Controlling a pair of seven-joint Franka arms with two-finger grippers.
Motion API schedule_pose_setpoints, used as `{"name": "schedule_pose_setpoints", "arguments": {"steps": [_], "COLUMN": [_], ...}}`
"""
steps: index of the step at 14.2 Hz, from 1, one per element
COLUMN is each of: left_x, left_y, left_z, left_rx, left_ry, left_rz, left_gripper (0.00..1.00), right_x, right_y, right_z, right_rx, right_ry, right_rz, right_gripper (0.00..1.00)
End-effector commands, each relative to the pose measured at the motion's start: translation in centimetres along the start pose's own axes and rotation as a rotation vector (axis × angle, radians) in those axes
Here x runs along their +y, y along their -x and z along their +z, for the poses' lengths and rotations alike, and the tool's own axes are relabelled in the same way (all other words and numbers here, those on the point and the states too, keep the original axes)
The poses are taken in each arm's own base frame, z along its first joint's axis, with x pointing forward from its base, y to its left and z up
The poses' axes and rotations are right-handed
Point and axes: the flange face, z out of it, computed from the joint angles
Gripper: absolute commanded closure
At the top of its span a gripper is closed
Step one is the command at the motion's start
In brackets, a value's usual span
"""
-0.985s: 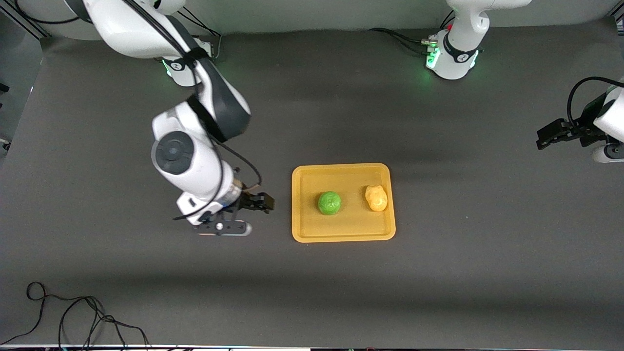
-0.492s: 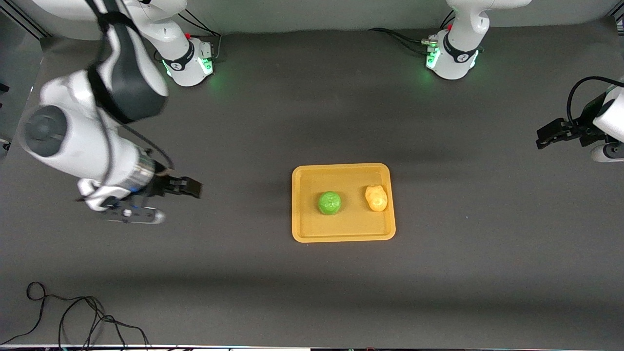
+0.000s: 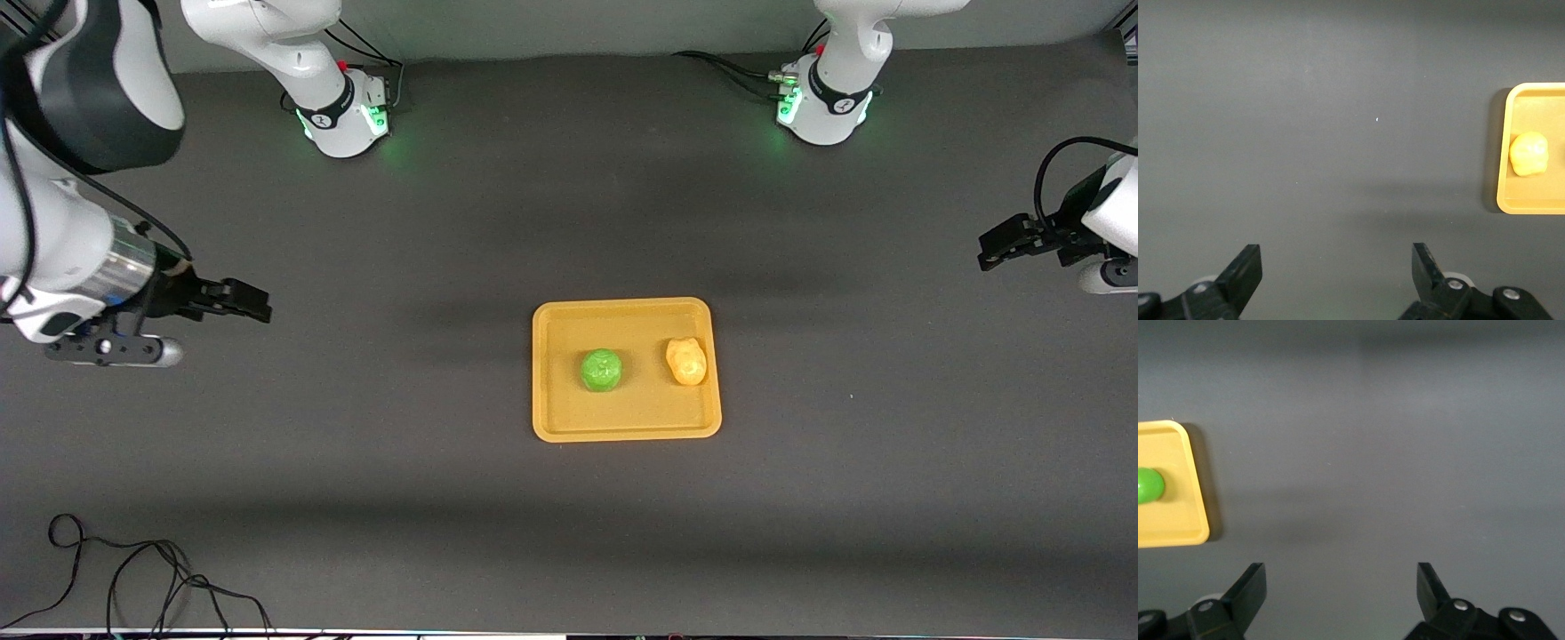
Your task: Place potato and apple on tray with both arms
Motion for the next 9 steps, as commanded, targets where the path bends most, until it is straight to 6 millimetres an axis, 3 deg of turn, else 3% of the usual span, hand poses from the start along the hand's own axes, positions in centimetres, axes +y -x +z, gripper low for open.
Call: {"name": "schedule_pose_setpoints", "arguments": {"steps": [1,4,9], "left_x": [0.1,0.2,0.5], "left_y": [0.6,0.9,1.0], "left_z": [-0.5,-0.8,-0.8], "left_rx": [-0.003,-0.002,-0.001], "left_ry": [-0.010,-0.013,-0.013], "left_rz": [0.018,0.022,0.025], "left_gripper": [0.00,0.00,0.00], "right_x": [3.2,6.9,9.7], "right_y": [2.2,3.9,6.5], "right_z": [-2.8,-4.6,-6.6], "right_rx": [0.030,0.007,0.063], "right_ry": [0.002,0.009,0.048], "right_rz": [-0.009,0.051,-0.004], "right_gripper": [0.00,0.00,0.00]}}
